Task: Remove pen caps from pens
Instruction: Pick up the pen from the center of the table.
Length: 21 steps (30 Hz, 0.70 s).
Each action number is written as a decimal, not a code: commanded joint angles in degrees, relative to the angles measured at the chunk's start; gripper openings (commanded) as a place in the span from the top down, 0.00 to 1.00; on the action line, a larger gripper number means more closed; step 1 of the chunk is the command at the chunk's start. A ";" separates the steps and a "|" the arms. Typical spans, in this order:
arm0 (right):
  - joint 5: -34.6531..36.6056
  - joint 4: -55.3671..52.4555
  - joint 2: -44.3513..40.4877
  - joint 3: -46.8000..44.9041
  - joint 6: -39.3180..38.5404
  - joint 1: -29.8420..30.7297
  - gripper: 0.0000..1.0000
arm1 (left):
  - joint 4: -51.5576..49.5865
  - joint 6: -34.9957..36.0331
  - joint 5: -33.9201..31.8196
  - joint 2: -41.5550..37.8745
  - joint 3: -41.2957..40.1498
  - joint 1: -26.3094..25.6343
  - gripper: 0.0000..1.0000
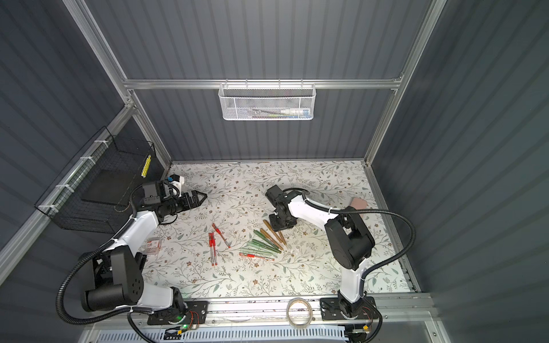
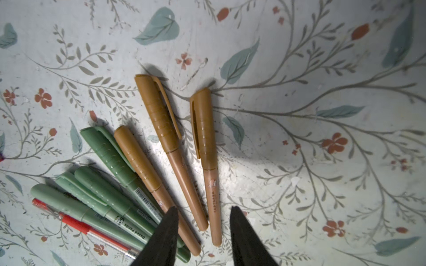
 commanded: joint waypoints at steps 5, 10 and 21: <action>1.45 -1.19 3.25 -1.36 0.07 0.40 0.68 | -1.15 -0.22 1.21 0.25 1.90 0.76 0.00; 1.51 -0.72 4.42 -1.86 0.25 0.55 0.71 | -1.33 -0.17 1.20 0.10 1.95 0.98 0.00; 4.62 0.84 5.81 -3.35 -0.88 0.58 0.81 | -2.03 0.48 3.68 -0.08 2.84 1.29 0.00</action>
